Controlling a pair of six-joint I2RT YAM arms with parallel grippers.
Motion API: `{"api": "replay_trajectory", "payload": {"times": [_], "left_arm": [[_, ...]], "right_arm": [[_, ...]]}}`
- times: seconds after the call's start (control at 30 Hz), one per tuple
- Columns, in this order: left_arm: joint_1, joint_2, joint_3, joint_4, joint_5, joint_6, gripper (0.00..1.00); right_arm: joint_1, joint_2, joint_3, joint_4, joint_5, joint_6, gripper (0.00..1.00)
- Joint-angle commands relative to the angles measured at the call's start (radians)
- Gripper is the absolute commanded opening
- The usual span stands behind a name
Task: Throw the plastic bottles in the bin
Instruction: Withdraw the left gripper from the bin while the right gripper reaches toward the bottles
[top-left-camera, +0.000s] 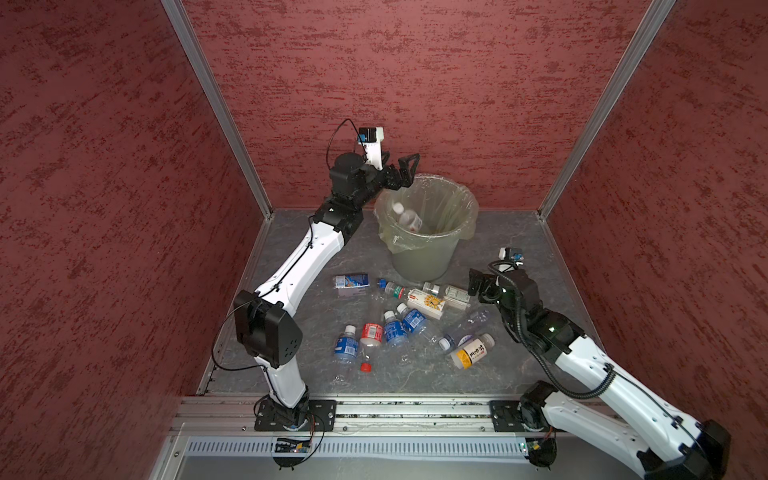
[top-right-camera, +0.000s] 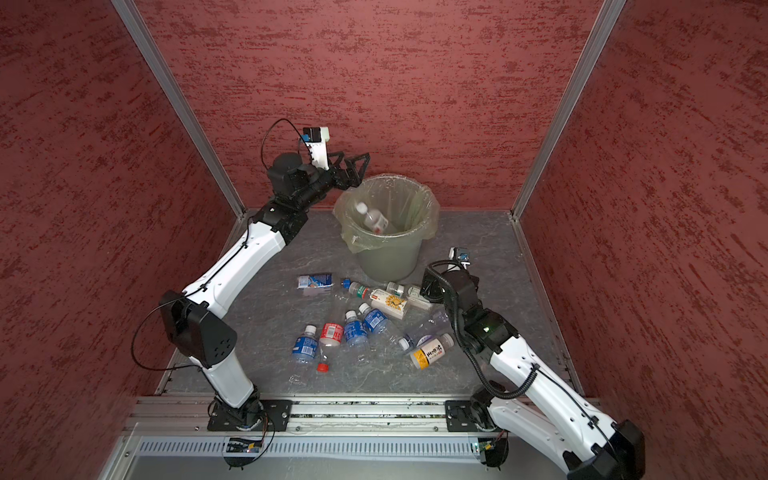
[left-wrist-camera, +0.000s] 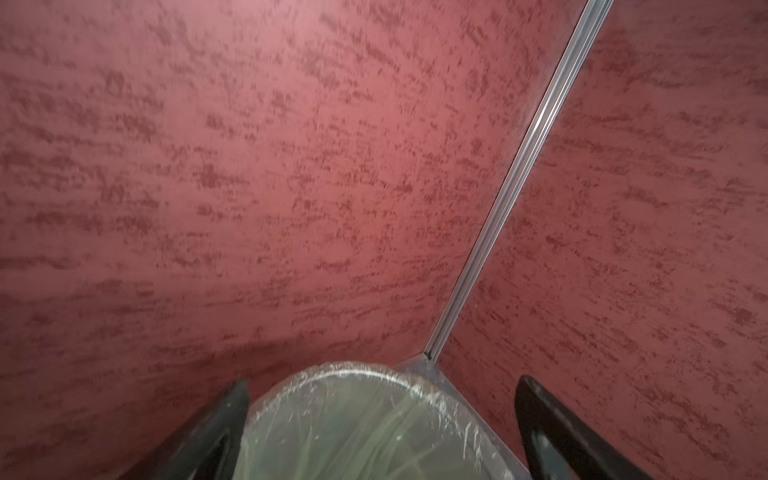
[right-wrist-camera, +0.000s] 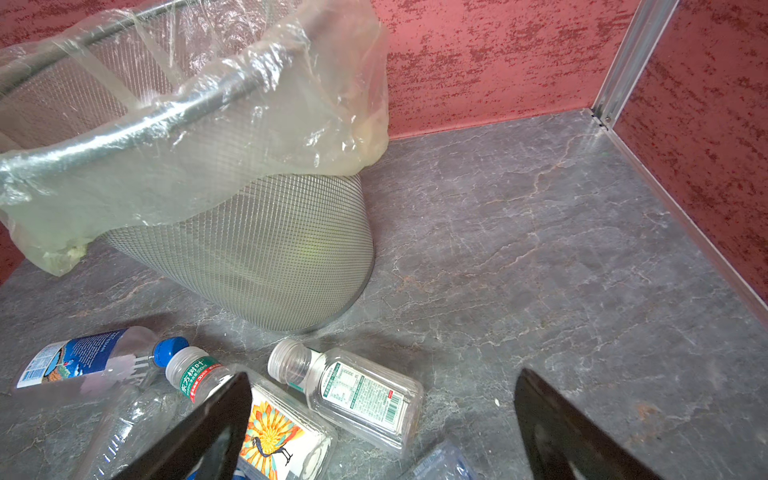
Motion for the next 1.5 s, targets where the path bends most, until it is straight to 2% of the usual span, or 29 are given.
{"api": "replay_trajectory", "payload": {"times": [0.0, 0.2, 0.47, 0.7, 0.8, 1.0, 1.1, 1.23, 1.47], "left_arm": [[0.001, -0.106, -0.044, 0.009, 0.023, -0.005, 1.00], [0.015, -0.297, -0.240, 0.011, -0.029, 0.025, 0.99], [0.049, -0.528, -0.472, -0.105, -0.104, 0.022, 0.99], [0.057, -0.691, -0.657, -0.220, -0.172, 0.036, 0.99], [0.059, -0.756, -0.758, -0.220, -0.180, 0.036, 0.99], [0.062, -0.823, -0.888, -0.256, -0.177, 0.020, 0.99], [0.060, -0.872, -0.971, -0.241, -0.196, 0.000, 1.00], [0.060, -0.930, -1.078, -0.210, -0.221, -0.007, 0.99], [0.062, -0.956, -1.203, -0.179, -0.237, -0.026, 1.00]], "right_arm": [[0.009, -0.010, 0.027, -0.016, 0.020, 0.004, 0.99], [0.008, 0.029, 0.023, -0.035, -0.024, -0.007, 0.99], [0.018, 0.084, 0.039, -0.055, -0.090, -0.014, 0.99], [0.153, 0.137, 0.038, 0.011, -0.010, -0.066, 0.99], [0.175, 0.188, 0.084, -0.023, -0.038, -0.098, 0.99], [0.189, 0.285, 0.164, -0.070, -0.084, -0.157, 0.99], [0.190, 0.357, 0.213, -0.114, -0.170, -0.205, 0.99], [0.198, 0.452, 0.267, -0.181, -0.168, -0.246, 0.99], [0.198, 0.511, 0.289, -0.172, -0.209, -0.270, 0.99]]}}
